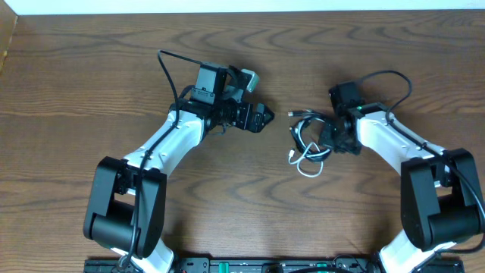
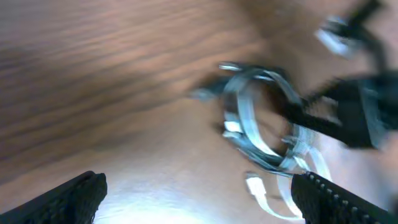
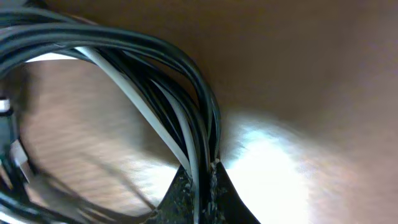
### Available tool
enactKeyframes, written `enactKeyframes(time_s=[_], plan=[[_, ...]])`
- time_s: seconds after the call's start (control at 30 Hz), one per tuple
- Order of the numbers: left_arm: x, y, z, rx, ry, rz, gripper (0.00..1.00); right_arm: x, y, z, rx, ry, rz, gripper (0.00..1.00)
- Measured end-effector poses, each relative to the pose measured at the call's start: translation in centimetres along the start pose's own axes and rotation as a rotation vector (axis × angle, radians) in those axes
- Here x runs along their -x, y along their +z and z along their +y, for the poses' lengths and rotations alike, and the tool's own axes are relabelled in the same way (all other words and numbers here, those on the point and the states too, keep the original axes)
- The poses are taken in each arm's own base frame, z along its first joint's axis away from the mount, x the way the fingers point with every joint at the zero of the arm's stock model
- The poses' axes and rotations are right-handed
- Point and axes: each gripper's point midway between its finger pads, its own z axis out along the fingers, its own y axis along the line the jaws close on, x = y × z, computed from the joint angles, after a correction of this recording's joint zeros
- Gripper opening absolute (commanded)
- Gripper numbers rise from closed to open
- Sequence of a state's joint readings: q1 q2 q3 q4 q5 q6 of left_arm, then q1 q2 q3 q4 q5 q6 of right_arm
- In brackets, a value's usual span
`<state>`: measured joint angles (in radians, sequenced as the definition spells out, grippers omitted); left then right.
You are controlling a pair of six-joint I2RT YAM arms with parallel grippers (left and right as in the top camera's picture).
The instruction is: Untangle cables
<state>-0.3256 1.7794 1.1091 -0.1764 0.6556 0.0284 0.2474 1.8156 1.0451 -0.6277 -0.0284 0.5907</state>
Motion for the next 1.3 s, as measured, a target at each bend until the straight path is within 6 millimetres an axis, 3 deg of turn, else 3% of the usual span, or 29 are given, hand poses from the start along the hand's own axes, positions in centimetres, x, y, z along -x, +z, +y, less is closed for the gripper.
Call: enactKeyframes(time_s=[0.17, 0.37, 0.47, 0.63, 0.8, 1.03, 1.3], plan=[[-0.4, -0.2, -2.8, -0.162, 0.061, 0.011, 1.00, 0.9, -0.8, 2.5, 0.095, -0.058, 0.020, 0.01], [-0.4, -0.3, -3.3, -0.192, 0.082, 0.010, 0.99, 1.6, -3.4, 5.3, 0.229, -0.170, 0.006, 0.01], [-0.4, -0.2, -2.8, -0.163, 0.093, 0.009, 0.99, 1.6, -6.0, 6.2, 0.290, -0.216, -0.029, 0.01], [0.3, -0.1, -2.5, -0.143, 0.119, -0.019, 0.99, 1.4, -11.8, 8.3, 0.443, -0.301, -0.122, 0.01], [0.4, 0.1, -2.5, -0.130, 0.129, -0.021, 0.99, 0.8, -14.7, 9.3, 0.533, -0.362, -0.160, 0.01], [0.3, 0.3, -3.0, -0.137, 0.137, -0.016, 0.99, 0.1, -15.8, 10.6, 0.631, -0.427, -0.152, 0.01], [1.8, 0.7, -4.4, -0.157, 0.183, -0.074, 0.98, -0.7, -17.1, 12.1, 0.743, -0.497, -0.143, 0.01]])
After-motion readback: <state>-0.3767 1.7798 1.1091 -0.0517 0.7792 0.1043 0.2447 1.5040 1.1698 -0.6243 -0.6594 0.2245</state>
